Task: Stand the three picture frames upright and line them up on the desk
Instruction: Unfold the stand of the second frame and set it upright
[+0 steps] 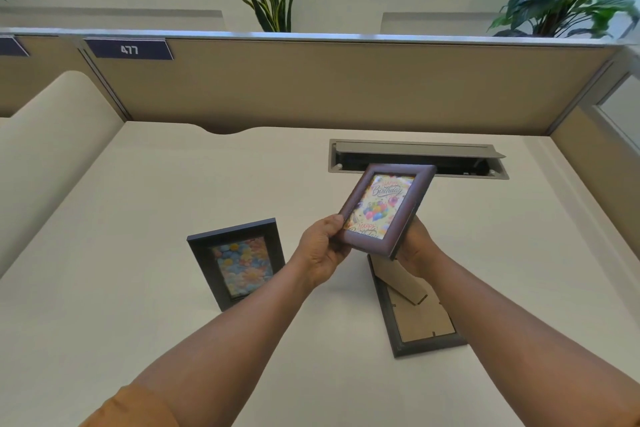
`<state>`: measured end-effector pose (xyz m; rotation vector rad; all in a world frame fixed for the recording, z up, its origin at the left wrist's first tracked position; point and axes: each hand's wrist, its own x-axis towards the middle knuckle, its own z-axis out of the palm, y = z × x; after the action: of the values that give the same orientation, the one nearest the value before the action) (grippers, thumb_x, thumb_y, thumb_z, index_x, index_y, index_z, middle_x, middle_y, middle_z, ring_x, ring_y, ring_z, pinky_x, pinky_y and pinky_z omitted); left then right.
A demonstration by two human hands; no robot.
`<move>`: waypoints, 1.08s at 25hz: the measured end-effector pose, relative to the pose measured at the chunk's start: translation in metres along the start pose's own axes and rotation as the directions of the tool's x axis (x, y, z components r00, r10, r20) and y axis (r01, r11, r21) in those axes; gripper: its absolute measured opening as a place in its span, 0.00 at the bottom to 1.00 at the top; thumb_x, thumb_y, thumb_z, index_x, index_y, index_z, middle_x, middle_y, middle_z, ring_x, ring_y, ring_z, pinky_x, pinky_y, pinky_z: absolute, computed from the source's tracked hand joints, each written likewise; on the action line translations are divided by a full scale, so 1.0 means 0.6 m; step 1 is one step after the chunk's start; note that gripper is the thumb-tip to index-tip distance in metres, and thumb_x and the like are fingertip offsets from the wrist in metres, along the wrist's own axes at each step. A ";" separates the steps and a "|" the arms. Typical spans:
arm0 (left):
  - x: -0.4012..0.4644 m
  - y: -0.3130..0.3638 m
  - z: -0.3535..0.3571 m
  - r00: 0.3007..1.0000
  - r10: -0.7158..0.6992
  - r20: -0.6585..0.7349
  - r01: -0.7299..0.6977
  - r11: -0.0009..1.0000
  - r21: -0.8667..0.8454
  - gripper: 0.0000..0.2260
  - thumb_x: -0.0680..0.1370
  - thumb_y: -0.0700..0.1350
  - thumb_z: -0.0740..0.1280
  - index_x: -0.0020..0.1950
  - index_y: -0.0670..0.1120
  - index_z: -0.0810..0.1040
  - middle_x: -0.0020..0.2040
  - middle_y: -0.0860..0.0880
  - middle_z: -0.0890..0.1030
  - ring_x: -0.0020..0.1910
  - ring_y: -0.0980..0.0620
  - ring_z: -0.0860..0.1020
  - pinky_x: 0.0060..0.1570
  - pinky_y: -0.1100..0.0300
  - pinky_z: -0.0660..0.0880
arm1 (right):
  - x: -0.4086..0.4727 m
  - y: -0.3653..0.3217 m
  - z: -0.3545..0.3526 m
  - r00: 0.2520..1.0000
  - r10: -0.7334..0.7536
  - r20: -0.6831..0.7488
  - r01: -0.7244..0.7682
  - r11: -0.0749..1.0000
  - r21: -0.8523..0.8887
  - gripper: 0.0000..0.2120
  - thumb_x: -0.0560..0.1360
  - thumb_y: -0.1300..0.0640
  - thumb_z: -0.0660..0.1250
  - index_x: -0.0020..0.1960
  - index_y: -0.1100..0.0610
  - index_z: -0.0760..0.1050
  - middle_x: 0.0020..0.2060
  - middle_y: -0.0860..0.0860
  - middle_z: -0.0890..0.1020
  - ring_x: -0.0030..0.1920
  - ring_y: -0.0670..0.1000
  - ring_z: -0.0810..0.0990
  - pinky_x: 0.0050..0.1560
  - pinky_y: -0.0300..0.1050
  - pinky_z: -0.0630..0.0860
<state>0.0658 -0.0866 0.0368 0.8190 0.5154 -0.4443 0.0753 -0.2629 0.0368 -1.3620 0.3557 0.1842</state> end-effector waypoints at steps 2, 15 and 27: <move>-0.003 0.002 -0.005 0.999 0.029 0.031 -0.030 0.999 0.018 0.09 0.82 0.41 0.66 0.61 0.41 0.79 0.50 0.43 0.88 0.46 0.48 0.87 0.39 0.56 0.83 | -0.001 -0.005 -0.008 0.999 0.020 -0.032 -0.022 0.999 -0.044 0.16 0.85 0.47 0.58 0.64 0.53 0.78 0.51 0.51 0.89 0.49 0.54 0.88 0.54 0.59 0.83; -0.043 0.008 0.000 0.960 0.278 0.029 -0.250 0.806 0.537 0.10 0.81 0.38 0.67 0.58 0.50 0.71 0.58 0.45 0.82 0.53 0.50 0.84 0.43 0.58 0.84 | -0.009 0.018 -0.053 0.961 0.152 0.229 -0.186 0.973 0.135 0.18 0.75 0.62 0.73 0.64 0.53 0.80 0.61 0.57 0.85 0.61 0.61 0.84 0.54 0.61 0.83; -0.075 0.084 0.066 0.707 0.561 0.431 -0.454 -0.108 0.885 0.13 0.84 0.49 0.63 0.56 0.43 0.84 0.51 0.45 0.81 0.51 0.46 0.77 0.50 0.50 0.76 | -0.039 0.058 0.014 0.961 0.171 0.220 -0.200 0.973 0.119 0.24 0.70 0.81 0.65 0.58 0.60 0.80 0.52 0.57 0.88 0.53 0.60 0.87 0.43 0.51 0.85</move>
<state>0.0686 -0.0792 0.1144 2.3170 -0.2136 0.1162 0.0429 -0.2460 0.0144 -1.1579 0.3141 0.4470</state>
